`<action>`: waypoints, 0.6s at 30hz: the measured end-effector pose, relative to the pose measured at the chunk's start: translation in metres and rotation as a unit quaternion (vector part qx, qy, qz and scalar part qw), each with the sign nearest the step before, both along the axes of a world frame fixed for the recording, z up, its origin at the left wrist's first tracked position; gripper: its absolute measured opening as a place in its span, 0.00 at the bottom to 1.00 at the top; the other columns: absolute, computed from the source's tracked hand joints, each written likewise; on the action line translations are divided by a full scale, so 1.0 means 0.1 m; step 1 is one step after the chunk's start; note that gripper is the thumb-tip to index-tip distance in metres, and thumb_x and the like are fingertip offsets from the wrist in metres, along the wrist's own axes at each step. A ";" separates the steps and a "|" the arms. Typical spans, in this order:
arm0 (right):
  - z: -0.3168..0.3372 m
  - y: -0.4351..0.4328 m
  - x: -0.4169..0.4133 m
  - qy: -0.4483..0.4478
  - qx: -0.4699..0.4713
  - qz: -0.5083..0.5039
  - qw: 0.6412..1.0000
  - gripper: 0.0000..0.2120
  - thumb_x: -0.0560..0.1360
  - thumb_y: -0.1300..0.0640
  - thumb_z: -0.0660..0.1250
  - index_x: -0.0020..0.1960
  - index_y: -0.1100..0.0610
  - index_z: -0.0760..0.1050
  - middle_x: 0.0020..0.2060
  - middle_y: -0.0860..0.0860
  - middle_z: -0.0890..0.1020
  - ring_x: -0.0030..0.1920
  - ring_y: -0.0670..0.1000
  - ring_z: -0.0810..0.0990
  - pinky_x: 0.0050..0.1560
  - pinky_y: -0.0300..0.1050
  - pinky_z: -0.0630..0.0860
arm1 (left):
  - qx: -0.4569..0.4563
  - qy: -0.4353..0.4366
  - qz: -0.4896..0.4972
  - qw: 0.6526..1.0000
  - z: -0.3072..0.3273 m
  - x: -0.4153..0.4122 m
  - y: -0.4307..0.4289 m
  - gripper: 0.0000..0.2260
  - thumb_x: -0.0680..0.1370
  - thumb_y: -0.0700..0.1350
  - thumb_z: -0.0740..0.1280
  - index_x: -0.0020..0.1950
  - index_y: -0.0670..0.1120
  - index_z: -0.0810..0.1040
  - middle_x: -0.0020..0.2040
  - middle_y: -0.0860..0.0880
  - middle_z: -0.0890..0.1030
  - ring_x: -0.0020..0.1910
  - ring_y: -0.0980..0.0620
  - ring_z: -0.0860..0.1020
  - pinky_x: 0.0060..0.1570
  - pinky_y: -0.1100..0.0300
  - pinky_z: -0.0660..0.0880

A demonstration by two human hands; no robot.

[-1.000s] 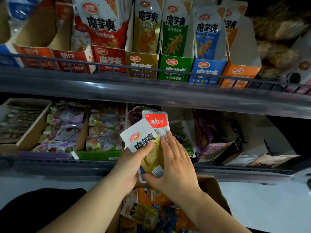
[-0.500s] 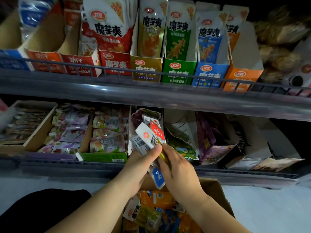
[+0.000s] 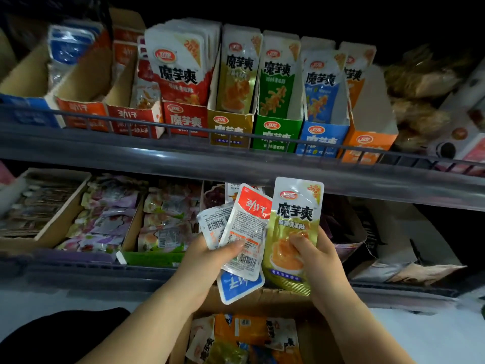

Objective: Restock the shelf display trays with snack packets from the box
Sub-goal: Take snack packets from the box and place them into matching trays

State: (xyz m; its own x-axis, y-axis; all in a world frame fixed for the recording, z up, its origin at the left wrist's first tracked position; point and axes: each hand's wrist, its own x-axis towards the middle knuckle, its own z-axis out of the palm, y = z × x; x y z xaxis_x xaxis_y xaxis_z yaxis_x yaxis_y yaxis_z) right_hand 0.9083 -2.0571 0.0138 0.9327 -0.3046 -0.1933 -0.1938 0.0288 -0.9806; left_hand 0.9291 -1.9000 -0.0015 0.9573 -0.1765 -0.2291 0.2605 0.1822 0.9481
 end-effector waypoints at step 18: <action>1.04 -0.30 0.06 -0.098 -0.040 -0.006 0.994 0.08 0.75 0.65 0.63 0.41 0.54 0.76 0.36 0.50 0.83 0.39 0.52 0.81 0.49 0.52 0.77 | 0.062 -0.107 0.065 0.990 0.79 0.00 0.43 0.11 0.72 0.33 0.67 0.43 0.50 0.77 0.34 0.56 0.84 0.34 0.58 0.82 0.35 0.60 0.75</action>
